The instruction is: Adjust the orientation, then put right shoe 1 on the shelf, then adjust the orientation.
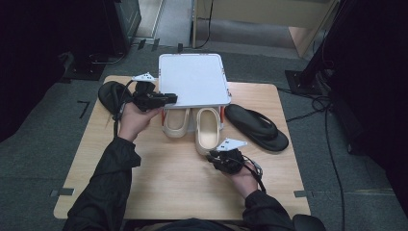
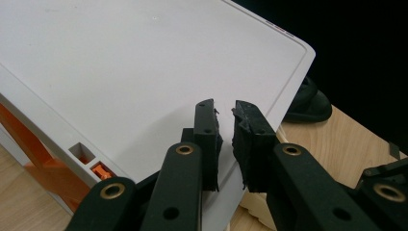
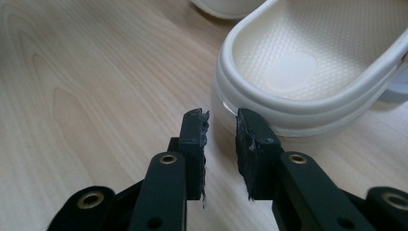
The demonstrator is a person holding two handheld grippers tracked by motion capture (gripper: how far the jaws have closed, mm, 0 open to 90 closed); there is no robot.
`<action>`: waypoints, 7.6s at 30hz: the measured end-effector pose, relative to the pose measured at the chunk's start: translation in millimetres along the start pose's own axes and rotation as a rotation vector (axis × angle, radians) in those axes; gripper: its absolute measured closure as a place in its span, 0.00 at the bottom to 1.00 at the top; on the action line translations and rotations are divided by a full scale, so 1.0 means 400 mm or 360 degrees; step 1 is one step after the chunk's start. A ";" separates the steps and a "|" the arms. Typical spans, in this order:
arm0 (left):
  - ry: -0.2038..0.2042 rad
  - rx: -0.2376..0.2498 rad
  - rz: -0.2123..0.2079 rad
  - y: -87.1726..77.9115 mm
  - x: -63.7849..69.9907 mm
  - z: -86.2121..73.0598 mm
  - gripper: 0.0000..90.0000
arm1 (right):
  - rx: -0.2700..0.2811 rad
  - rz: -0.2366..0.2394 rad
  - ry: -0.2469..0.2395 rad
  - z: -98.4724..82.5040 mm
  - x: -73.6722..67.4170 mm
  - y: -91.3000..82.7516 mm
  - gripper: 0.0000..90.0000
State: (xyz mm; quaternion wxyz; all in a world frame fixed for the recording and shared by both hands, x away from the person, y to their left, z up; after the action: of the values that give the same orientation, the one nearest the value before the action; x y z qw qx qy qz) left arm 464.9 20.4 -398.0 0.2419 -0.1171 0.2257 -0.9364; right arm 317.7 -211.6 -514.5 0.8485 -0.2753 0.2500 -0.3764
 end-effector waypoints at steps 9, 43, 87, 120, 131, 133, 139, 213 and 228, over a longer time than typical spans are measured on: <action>-0.0015 -0.0002 0.0008 0.000 -0.001 0.000 0.91 | 0.0016 -0.0030 0.0002 0.031 0.026 0.019 0.82; -0.0022 0.0005 0.0014 0.000 -0.002 -0.001 0.92 | 0.0129 -0.0088 0.0092 0.173 0.021 0.129 0.60; -0.0023 0.0006 0.0014 0.000 -0.002 -0.001 0.92 | 0.0047 0.0049 0.0073 0.124 0.015 0.047 0.90; -0.0048 0.0022 0.0001 -0.037 0.017 0.018 0.68 | 0.0055 0.0087 0.0145 0.105 0.057 0.023 0.69; -0.0060 -0.0002 0.0089 -0.106 0.020 0.008 0.62 | 0.0039 0.0127 0.0142 0.054 0.065 -0.014 0.63; -0.0069 0.0010 0.0108 -0.123 0.019 0.005 0.62 | 0.0060 0.0137 0.0144 0.050 0.069 -0.017 0.63; -0.0099 -0.0003 0.0153 -0.154 0.010 -0.017 0.61 | 0.0090 0.0162 0.0148 0.053 0.079 -0.019 0.63; -0.0457 -0.0294 0.0345 -0.093 -0.183 -0.397 0.90 | -0.0008 0.0206 0.0096 0.075 0.072 0.034 0.64; -0.0469 -0.0317 0.0373 -0.149 -0.186 -0.400 0.87 | -0.0027 0.0242 0.0071 0.087 0.062 0.053 0.64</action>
State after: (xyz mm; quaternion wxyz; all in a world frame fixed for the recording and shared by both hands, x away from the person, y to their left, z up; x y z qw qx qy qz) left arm 452.1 163.1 -517.0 0.3669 -0.2489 0.2913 -0.8477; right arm 364.8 -209.1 -508.7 0.8665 -0.2541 0.2923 -0.3148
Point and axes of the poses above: each handheld gripper's, and its own axes: y roughly forward along the jaws, z roughly out of its top, x roughly to its right, the point moved 5 cm from there along y, roughly forward along the jaws, and after that the axes turned 12 degrees about y, right-handed, at the moved point
